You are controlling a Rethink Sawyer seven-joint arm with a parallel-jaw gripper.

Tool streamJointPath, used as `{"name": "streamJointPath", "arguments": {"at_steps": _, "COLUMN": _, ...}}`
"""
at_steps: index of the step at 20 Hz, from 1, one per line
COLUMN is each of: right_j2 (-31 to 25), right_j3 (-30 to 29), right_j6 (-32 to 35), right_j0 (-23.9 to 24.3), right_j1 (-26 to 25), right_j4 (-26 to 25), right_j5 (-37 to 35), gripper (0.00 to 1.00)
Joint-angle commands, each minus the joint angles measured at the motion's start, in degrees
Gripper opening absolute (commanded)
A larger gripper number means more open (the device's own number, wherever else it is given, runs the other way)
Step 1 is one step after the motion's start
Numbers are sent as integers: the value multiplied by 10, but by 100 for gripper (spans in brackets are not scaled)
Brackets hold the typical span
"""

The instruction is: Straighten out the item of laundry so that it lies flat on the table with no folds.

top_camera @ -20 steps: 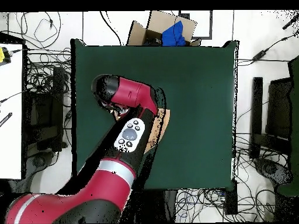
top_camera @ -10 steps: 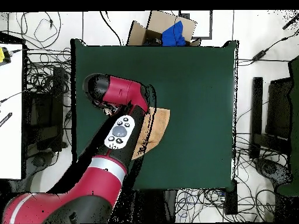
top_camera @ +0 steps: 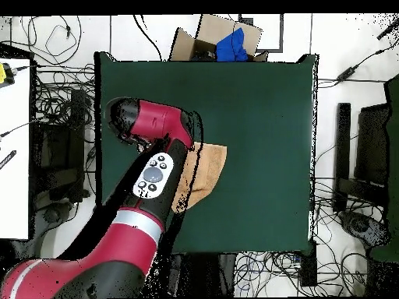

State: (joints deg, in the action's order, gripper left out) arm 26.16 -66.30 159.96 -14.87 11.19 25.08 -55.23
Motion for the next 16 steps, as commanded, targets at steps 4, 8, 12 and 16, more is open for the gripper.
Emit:
{"name": "streamJointPath", "arguments": {"at_steps": 4, "right_j2": -24, "right_j3": -16, "right_j6": 172, "right_j0": -6, "right_j1": -2, "right_j4": 28, "right_j5": -49, "gripper": 100}}
{"name": "streamJointPath", "arguments": {"at_steps": 8, "right_j2": -26, "right_j3": -19, "right_j6": 169, "right_j0": -6, "right_j1": 0, "right_j4": 29, "right_j5": -48, "gripper": 100}}
{"name": "streamJointPath", "arguments": {"at_steps": 12, "right_j2": -31, "right_j3": -35, "right_j6": 141, "right_j0": 2, "right_j1": 8, "right_j4": 23, "right_j5": -32, "gripper": 100}}
{"name": "streamJointPath", "arguments": {"at_steps": 16, "right_j2": -50, "right_j3": -69, "right_j6": 57, "right_j0": 29, "right_j1": 33, "right_j4": 7, "right_j5": 7, "gripper": 100}}
